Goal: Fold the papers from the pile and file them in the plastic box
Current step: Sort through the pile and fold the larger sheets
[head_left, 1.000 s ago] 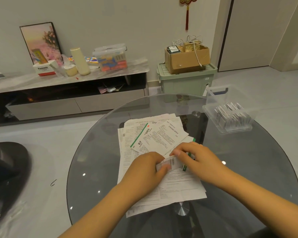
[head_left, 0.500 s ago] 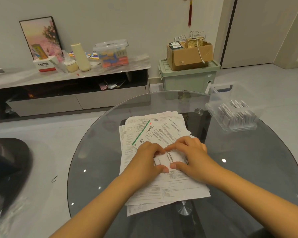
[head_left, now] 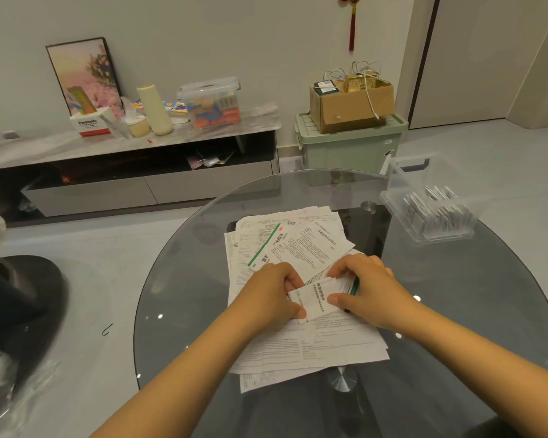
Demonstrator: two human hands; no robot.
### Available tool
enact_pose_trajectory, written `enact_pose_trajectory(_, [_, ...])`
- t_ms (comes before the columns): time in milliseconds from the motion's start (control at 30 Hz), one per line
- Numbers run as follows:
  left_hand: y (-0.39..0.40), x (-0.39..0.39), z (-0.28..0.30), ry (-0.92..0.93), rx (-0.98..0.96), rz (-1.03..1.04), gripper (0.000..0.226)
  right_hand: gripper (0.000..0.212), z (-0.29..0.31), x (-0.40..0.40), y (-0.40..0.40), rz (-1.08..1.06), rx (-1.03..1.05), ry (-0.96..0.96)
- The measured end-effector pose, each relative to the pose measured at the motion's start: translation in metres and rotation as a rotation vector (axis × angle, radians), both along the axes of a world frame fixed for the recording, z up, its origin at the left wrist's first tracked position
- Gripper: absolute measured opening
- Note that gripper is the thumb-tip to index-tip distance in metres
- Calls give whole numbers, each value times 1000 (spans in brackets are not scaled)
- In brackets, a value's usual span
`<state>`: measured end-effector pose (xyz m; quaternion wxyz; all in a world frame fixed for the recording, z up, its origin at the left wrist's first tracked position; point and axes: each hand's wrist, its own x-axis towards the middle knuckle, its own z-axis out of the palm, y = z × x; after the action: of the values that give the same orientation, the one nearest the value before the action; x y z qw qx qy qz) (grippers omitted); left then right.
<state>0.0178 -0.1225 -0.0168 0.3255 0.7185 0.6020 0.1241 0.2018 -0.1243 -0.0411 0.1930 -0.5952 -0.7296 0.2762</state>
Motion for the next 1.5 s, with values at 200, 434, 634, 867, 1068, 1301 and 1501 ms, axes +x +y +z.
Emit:
enact_pose_trajectory(200, [-3, 5, 8, -92, -17, 24, 18, 22, 11, 3, 0, -14, -19, 293])
enact_pose_trajectory(434, [5, 25, 28, -428, -24, 170, 1, 25, 38, 14, 4, -125, 112, 552])
enact_pose_trajectory(634, [17, 50, 38, -576, 22, 279, 9, 19, 53, 29, 7, -238, -56, 697])
enact_pose_trajectory(867, [43, 94, 47, -737, 29, 283, 6, 11, 61, 49, 19, -421, 109, 778])
enact_pose_trajectory(1068, [66, 132, 53, -903, -23, 216, 7, 21, 77, 79, 33, -508, 376, 682])
enact_pose_trajectory(1301, [104, 164, 55, -898, -26, 83, 11, 18, 83, 108, 51, -609, 469, 541])
enact_pose_trajectory(1501, [133, 183, 48, -484, 310, -230, 20, 23, 85, 135, 63, -722, 554, 223])
